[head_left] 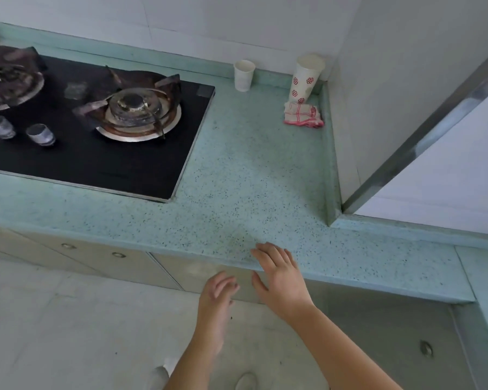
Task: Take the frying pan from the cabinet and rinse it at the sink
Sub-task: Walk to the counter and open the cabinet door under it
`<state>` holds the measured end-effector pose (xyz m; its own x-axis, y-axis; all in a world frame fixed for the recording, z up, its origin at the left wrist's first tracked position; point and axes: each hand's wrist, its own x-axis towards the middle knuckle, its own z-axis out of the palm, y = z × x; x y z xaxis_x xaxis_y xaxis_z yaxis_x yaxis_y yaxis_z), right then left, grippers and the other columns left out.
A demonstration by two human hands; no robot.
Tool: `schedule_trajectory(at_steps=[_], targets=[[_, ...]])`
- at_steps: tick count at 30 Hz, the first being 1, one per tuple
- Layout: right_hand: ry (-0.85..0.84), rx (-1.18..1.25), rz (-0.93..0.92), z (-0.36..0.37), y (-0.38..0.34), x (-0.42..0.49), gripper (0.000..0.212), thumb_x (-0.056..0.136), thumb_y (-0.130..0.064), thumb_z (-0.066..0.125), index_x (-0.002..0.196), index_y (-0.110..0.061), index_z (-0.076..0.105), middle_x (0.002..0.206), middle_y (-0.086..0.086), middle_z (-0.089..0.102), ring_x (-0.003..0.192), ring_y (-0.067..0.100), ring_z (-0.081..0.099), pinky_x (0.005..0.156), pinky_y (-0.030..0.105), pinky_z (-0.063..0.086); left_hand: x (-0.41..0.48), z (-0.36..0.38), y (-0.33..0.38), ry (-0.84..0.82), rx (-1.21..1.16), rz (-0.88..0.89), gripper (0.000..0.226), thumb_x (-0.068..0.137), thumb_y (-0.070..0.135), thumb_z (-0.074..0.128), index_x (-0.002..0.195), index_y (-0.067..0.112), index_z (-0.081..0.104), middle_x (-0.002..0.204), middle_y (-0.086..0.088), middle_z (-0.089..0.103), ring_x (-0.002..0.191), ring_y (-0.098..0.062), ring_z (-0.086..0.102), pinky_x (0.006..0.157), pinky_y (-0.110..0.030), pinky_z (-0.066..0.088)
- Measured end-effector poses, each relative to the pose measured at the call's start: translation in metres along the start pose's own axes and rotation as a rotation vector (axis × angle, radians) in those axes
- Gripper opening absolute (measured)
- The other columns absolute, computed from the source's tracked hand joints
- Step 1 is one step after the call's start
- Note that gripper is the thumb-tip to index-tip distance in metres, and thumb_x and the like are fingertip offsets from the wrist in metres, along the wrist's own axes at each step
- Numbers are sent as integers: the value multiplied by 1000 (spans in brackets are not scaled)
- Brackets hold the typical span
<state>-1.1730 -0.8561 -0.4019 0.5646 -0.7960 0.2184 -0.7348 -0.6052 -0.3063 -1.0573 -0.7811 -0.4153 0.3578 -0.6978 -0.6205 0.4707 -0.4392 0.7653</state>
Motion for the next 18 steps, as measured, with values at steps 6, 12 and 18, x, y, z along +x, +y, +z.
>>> schedule_trajectory(at_steps=[6,12,18], targets=[[9,89,4,22,-6,8,39,76,-33,49,111,-18,58,110,2,67,111,18,55,90,45,52,15,4,-8,-55,-408,-146,35,95,5,45,128,14,40,113,-9,60,113,-28,52,101,-38,35],[58,48,53,34,-10,12,39,74,-36,48,104,-21,67,108,-2,68,106,19,56,89,41,52,32,5,-12,-75,-647,-197,50,94,5,43,142,10,30,110,-11,58,125,-30,46,107,-43,32],[105,13,49,42,-5,10,36,74,-34,49,103,-24,68,111,-3,67,110,13,43,91,39,48,38,7,-9,-114,-683,-165,23,93,8,42,82,17,60,79,-2,69,84,-14,63,81,-30,45]])
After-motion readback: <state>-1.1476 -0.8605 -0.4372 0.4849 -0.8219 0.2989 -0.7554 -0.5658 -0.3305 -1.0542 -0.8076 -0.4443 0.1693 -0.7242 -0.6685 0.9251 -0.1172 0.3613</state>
